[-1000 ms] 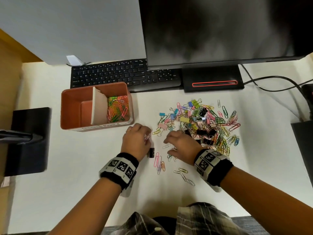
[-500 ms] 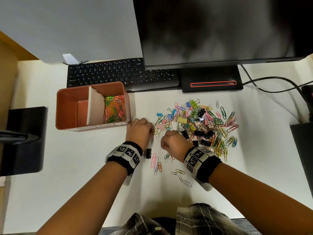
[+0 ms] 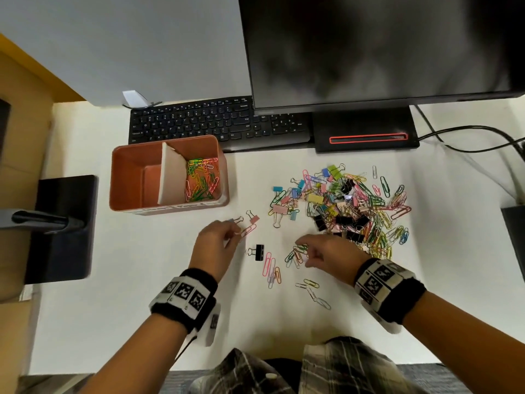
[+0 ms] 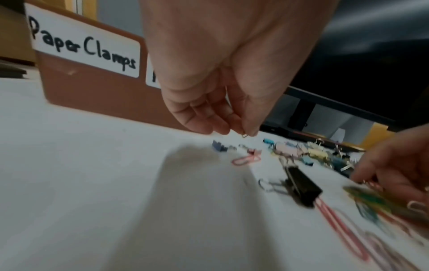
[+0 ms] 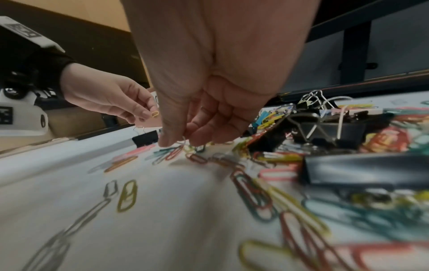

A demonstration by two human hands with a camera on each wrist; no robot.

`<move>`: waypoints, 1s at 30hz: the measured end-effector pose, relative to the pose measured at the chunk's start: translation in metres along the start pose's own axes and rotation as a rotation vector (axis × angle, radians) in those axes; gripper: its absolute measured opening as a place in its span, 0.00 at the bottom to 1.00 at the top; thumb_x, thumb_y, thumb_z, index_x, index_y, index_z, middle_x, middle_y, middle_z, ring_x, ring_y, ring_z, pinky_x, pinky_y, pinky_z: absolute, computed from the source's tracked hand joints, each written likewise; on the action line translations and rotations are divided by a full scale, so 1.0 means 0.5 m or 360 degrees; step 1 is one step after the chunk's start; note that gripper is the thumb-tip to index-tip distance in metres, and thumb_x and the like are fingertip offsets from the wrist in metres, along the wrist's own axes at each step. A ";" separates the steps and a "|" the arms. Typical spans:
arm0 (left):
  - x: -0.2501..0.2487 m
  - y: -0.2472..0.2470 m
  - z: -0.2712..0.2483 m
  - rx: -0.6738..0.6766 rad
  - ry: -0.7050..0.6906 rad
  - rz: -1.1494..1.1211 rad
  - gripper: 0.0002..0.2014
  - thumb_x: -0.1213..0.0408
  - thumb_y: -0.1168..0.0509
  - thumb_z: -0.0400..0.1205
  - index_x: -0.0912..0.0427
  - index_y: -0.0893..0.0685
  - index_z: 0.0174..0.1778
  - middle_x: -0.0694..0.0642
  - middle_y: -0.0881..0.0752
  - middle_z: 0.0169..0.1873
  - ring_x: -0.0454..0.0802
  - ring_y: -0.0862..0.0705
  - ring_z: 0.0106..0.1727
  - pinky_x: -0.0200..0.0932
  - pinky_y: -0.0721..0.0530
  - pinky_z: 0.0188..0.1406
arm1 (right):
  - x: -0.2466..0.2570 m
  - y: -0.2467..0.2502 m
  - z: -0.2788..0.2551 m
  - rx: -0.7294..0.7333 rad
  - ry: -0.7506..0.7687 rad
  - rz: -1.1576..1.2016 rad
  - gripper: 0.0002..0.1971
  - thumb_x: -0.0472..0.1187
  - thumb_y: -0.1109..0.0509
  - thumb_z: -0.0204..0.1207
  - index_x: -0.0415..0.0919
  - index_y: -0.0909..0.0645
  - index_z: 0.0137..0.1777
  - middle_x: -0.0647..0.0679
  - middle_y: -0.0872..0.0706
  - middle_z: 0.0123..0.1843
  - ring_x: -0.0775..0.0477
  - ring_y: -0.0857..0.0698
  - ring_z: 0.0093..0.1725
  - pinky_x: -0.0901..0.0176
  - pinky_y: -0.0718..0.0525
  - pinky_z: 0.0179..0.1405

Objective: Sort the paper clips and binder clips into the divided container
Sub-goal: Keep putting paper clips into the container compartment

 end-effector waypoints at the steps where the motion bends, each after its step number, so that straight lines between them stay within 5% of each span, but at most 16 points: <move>1: 0.007 -0.011 -0.004 0.0011 0.0034 -0.0012 0.06 0.67 0.29 0.75 0.60 0.13 0.47 0.55 0.13 0.41 0.51 0.18 0.41 0.40 0.23 0.46 | -0.002 -0.006 -0.002 0.0021 -0.0031 -0.0020 0.24 0.42 0.29 0.75 0.49 0.29 0.71 0.55 0.17 0.42 0.54 0.18 0.43 0.61 0.19 0.49; 6: 0.023 -0.062 0.011 0.0085 0.0057 0.0124 0.09 0.65 0.30 0.75 0.57 0.14 0.51 0.55 0.12 0.42 0.54 0.18 0.45 0.45 0.20 0.51 | 0.010 -0.029 0.007 -0.0096 -0.0121 -0.0002 0.26 0.44 0.29 0.75 0.50 0.30 0.72 0.57 0.19 0.41 0.55 0.22 0.43 0.60 0.23 0.45; 11: 0.006 -0.071 0.039 0.0127 -0.0039 0.0293 0.03 0.69 0.33 0.76 0.61 0.15 0.43 0.60 0.16 0.43 0.61 0.21 0.48 0.49 0.21 0.46 | 0.024 -0.028 0.033 -0.0251 -0.0109 0.0015 0.10 0.43 0.30 0.75 0.42 0.18 0.54 0.53 0.25 0.44 0.52 0.25 0.46 0.61 0.26 0.46; 16: -0.007 -0.070 0.038 0.0152 -0.0156 0.0370 0.03 0.70 0.35 0.78 0.64 0.17 0.43 0.62 0.17 0.42 0.62 0.20 0.46 0.51 0.20 0.41 | 0.035 -0.017 0.050 -0.0277 -0.0078 -0.0184 0.08 0.43 0.29 0.74 0.38 0.14 0.46 0.45 0.24 0.52 0.45 0.26 0.56 0.50 0.20 0.53; 24: -0.018 -0.004 0.002 0.0251 -0.0368 0.0085 0.03 0.70 0.30 0.75 0.58 0.17 0.39 0.51 0.18 0.36 0.49 0.22 0.40 0.35 0.30 0.40 | 0.031 0.008 0.052 -0.0226 0.0021 -0.0138 0.07 0.39 0.33 0.77 0.37 0.16 0.48 0.43 0.18 0.51 0.44 0.20 0.53 0.52 0.21 0.55; 26: -0.020 0.007 -0.030 0.0317 -0.0354 -0.0031 0.04 0.67 0.27 0.74 0.57 0.16 0.37 0.48 0.20 0.35 0.42 0.22 0.38 0.24 0.29 0.41 | 0.037 0.011 0.045 -0.0255 0.0056 -0.0126 0.07 0.41 0.30 0.75 0.38 0.15 0.47 0.44 0.20 0.53 0.45 0.20 0.51 0.51 0.20 0.55; 30: -0.022 -0.041 -0.092 0.0402 -0.0205 -0.0173 0.06 0.65 0.25 0.72 0.58 0.17 0.35 0.50 0.22 0.39 0.37 0.24 0.40 0.20 0.30 0.41 | 0.065 -0.018 0.030 -0.0174 0.0136 -0.0211 0.08 0.45 0.28 0.73 0.41 0.14 0.45 0.48 0.24 0.62 0.45 0.23 0.57 0.49 0.21 0.56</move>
Point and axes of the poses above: each hand's wrist, its own z-axis towards the middle knuckle, its own y-axis out of the back of the hand, x = y × z, the point moved 4 cm from there along z, towards the middle knuckle
